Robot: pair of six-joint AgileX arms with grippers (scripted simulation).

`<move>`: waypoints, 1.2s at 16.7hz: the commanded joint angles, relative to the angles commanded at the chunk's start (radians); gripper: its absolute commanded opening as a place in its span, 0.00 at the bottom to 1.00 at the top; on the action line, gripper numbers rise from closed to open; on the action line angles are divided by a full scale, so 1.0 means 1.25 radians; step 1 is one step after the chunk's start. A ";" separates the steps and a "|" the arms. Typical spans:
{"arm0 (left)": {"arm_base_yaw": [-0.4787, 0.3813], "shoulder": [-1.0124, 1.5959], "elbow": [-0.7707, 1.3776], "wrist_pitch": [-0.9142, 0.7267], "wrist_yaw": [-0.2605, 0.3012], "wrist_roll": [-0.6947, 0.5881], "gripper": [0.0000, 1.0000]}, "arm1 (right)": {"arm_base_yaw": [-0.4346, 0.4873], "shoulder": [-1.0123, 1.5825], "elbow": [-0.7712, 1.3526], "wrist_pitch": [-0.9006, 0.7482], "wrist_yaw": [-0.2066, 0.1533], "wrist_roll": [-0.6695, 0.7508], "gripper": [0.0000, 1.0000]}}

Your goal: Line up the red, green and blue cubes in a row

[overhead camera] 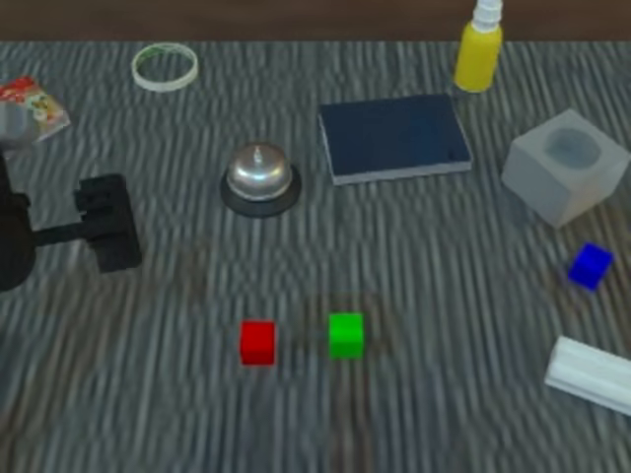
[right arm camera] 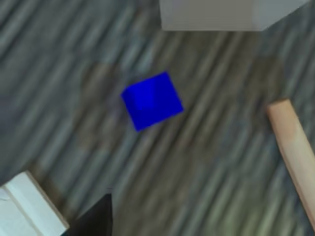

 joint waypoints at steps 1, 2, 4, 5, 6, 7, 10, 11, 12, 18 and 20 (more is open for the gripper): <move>0.030 -0.081 -0.068 0.044 0.001 0.031 1.00 | 0.004 0.078 0.053 -0.040 0.001 -0.029 1.00; 0.059 -0.162 -0.133 0.087 0.002 0.063 1.00 | 0.009 0.152 0.104 -0.079 0.001 -0.056 1.00; 0.114 -0.318 -0.256 0.172 0.004 0.125 1.00 | 0.017 0.287 0.200 -0.151 0.001 -0.108 1.00; 0.138 -0.391 -0.312 0.212 0.006 0.155 1.00 | 0.021 0.349 0.249 -0.186 0.001 -0.133 1.00; 0.162 -0.460 -0.364 0.250 0.007 0.183 1.00 | 0.024 0.400 0.291 -0.215 0.001 -0.155 1.00; 0.183 -0.523 -0.411 0.286 0.008 0.209 1.00 | 0.027 0.447 0.332 -0.241 0.000 -0.175 1.00; 0.232 -0.672 -0.520 0.373 0.013 0.275 1.00 | 0.035 0.561 0.431 -0.301 -0.001 -0.222 1.00; 0.244 -0.705 -0.544 0.394 0.014 0.291 1.00 | 0.036 0.590 0.456 -0.315 -0.002 -0.234 1.00; 0.252 -0.730 -0.563 0.411 0.015 0.303 1.00 | 0.038 0.611 0.475 -0.325 -0.002 -0.242 1.00; 0.261 -0.755 -0.581 0.428 0.016 0.316 1.00 | 0.039 0.631 0.493 -0.334 -0.003 -0.251 1.00; 0.261 -0.755 -0.581 0.428 0.016 0.316 1.00 | 0.035 0.634 0.491 -0.331 -0.003 -0.251 1.00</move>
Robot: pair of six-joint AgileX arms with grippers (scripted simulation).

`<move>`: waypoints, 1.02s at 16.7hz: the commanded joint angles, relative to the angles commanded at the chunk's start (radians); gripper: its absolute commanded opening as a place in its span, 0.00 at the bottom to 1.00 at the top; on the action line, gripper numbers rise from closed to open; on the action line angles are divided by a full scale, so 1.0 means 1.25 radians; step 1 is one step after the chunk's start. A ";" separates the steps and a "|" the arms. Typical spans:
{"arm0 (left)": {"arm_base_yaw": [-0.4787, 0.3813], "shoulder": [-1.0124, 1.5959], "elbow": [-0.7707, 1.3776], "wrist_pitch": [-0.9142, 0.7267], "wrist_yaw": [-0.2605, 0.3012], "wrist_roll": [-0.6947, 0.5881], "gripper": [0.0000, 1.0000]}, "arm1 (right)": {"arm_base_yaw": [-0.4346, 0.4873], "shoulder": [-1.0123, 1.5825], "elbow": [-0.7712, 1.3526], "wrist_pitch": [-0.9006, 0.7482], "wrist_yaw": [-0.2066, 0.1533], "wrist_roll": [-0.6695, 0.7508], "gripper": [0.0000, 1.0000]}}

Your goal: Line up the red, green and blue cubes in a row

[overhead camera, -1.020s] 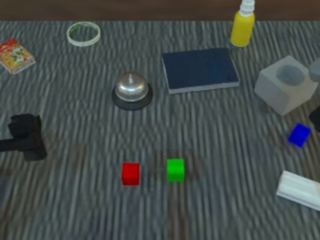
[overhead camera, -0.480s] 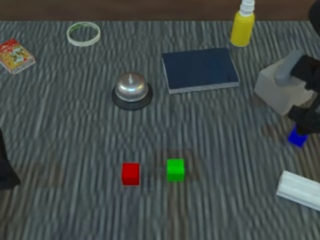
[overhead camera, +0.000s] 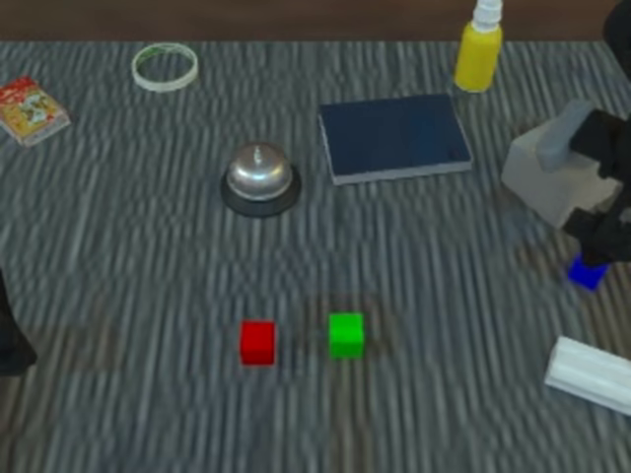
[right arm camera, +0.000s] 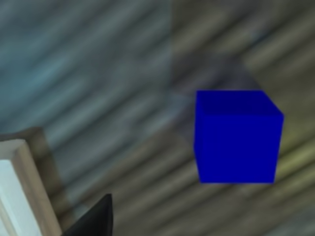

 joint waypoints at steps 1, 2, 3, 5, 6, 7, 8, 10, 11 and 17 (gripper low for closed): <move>0.000 0.000 0.000 0.000 0.000 0.000 1.00 | 0.001 0.004 -0.007 0.011 0.000 0.000 1.00; 0.000 0.000 0.000 0.000 0.000 0.000 1.00 | 0.002 0.012 -0.019 0.029 0.000 -0.001 1.00; 0.000 0.000 0.000 0.000 0.000 0.000 1.00 | 0.003 0.022 -0.034 0.054 0.000 0.000 1.00; 0.000 0.000 0.000 0.000 0.000 0.000 1.00 | 0.003 0.046 -0.068 0.117 0.000 0.001 1.00; 0.000 0.000 0.000 0.000 0.000 0.000 1.00 | 0.004 0.058 -0.086 0.149 0.000 0.002 1.00; 0.000 0.000 0.000 0.000 0.000 0.000 1.00 | 0.004 0.070 -0.102 0.178 0.000 0.002 1.00; 0.000 0.000 0.000 0.000 0.000 0.000 1.00 | 0.005 0.080 -0.116 0.200 0.000 0.003 1.00; 0.000 0.000 0.000 0.000 0.000 0.000 1.00 | 0.005 0.091 -0.129 0.220 0.001 0.003 1.00; 0.000 0.000 0.000 0.000 0.000 0.000 1.00 | 0.005 0.091 -0.129 0.220 0.001 0.003 1.00; 0.000 0.000 0.000 0.000 0.000 0.000 1.00 | 0.005 0.091 -0.129 0.220 0.001 0.003 0.70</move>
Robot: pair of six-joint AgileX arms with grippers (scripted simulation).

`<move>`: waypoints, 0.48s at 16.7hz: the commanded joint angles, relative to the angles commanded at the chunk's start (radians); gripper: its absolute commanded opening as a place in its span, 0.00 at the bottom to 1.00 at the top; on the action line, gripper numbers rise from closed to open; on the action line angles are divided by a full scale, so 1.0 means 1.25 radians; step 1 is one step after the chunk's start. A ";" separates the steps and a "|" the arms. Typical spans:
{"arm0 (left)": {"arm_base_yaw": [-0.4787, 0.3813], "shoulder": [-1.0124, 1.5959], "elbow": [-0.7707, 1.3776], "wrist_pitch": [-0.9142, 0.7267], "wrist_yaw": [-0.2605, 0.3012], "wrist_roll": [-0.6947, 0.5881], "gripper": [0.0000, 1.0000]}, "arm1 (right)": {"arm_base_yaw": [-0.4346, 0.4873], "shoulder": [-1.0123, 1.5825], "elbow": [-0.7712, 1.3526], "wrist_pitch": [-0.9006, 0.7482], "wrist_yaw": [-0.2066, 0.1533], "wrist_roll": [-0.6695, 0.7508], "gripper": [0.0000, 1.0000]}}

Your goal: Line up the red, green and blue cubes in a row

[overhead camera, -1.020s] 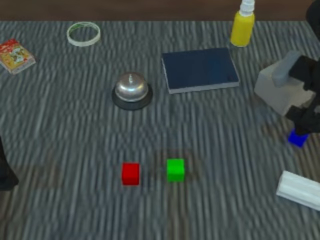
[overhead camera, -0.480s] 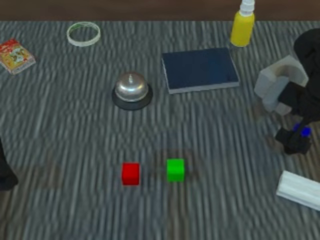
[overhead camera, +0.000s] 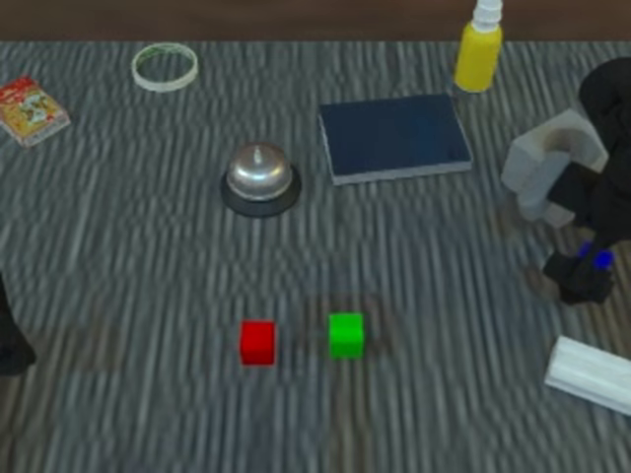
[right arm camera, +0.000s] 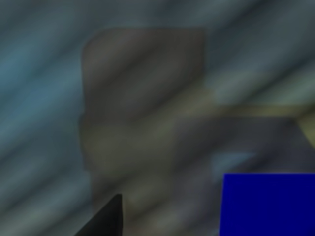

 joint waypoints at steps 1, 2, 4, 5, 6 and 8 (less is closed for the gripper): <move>0.000 0.000 0.000 0.000 0.000 0.000 1.00 | 0.000 0.000 0.000 0.000 0.000 0.000 0.62; 0.000 0.000 0.000 0.000 0.000 0.000 1.00 | 0.000 0.000 0.000 0.000 0.000 0.000 0.55; 0.000 0.000 0.000 0.000 0.000 0.000 1.00 | 0.000 0.000 0.000 0.000 0.000 0.000 0.40; 0.000 0.000 0.000 0.000 0.000 0.000 1.00 | 0.000 0.000 0.000 0.000 0.000 0.000 0.32; 0.000 0.000 0.000 0.000 0.000 0.000 1.00 | 0.000 0.000 0.000 0.000 0.000 0.000 0.25; 0.000 0.000 0.000 0.000 0.000 0.000 1.00 | 0.000 0.000 0.000 0.000 0.000 0.000 0.10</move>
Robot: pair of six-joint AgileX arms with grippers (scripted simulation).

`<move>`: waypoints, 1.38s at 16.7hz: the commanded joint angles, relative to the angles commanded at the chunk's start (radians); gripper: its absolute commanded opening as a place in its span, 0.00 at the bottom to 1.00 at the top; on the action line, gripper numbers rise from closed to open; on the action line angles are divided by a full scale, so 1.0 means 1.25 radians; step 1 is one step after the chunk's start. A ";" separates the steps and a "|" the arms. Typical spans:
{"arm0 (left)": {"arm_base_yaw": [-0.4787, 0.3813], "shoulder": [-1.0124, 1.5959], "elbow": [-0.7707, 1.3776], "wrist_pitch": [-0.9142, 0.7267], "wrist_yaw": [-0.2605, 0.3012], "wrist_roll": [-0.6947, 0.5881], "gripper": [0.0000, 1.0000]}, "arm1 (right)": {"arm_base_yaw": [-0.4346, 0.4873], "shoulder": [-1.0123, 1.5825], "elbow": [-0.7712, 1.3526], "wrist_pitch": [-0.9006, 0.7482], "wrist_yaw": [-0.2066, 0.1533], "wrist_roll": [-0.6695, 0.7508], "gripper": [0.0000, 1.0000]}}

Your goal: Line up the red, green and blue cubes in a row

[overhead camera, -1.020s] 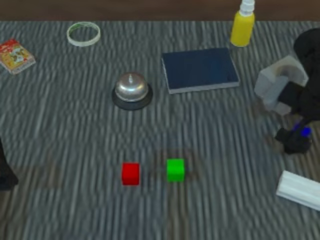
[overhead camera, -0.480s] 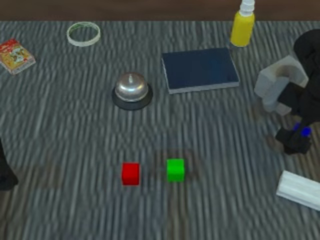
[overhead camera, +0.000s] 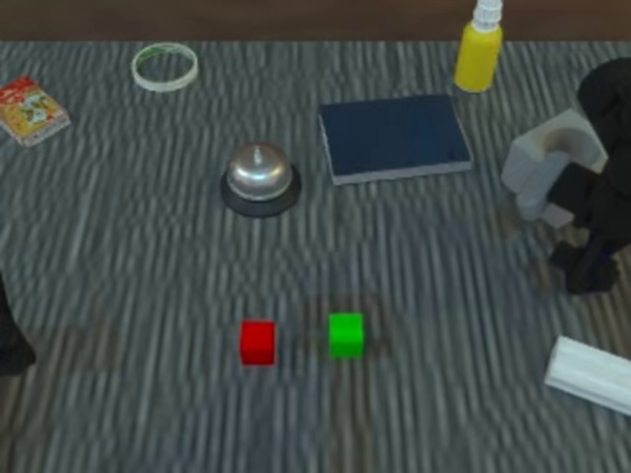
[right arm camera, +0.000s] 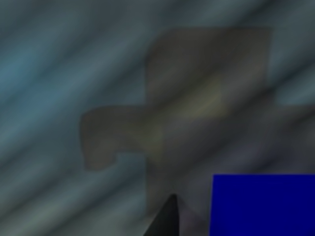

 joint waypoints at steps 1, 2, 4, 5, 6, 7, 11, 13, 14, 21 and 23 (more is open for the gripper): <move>0.000 0.000 0.000 0.000 0.000 0.000 1.00 | 0.000 0.000 0.000 0.000 0.000 0.000 0.02; 0.000 0.000 0.000 0.000 0.000 0.000 1.00 | 0.000 0.000 0.000 0.000 0.000 0.000 0.00; 0.000 0.000 0.000 0.000 0.000 0.000 1.00 | 0.000 0.000 0.000 0.000 0.000 0.000 0.00; 0.000 0.000 0.000 0.000 0.000 0.000 1.00 | 0.000 0.000 0.000 0.000 0.000 0.000 0.00; 0.000 0.000 0.000 0.000 0.000 0.000 1.00 | 0.000 0.000 0.000 0.000 0.000 0.000 0.00; 0.000 0.000 0.000 0.000 0.000 0.000 1.00 | 0.000 0.000 0.000 0.000 0.000 0.000 0.00; 0.000 0.000 0.000 0.000 0.000 0.000 1.00 | 0.000 -0.023 0.005 -0.019 -0.008 0.010 0.00; 0.000 0.000 0.000 0.000 0.000 0.000 1.00 | 0.000 -0.033 0.026 -0.050 -0.008 0.010 0.00; 0.000 0.000 0.000 0.000 0.000 0.000 1.00 | 0.000 -0.043 0.042 -0.076 -0.008 0.011 0.00; 0.000 0.000 0.000 0.000 0.000 0.000 1.00 | 0.007 -0.100 0.121 -0.213 -0.008 0.008 0.00; 0.000 0.000 0.000 0.000 0.000 0.000 1.00 | 0.003 -0.097 0.119 -0.211 -0.008 0.009 0.00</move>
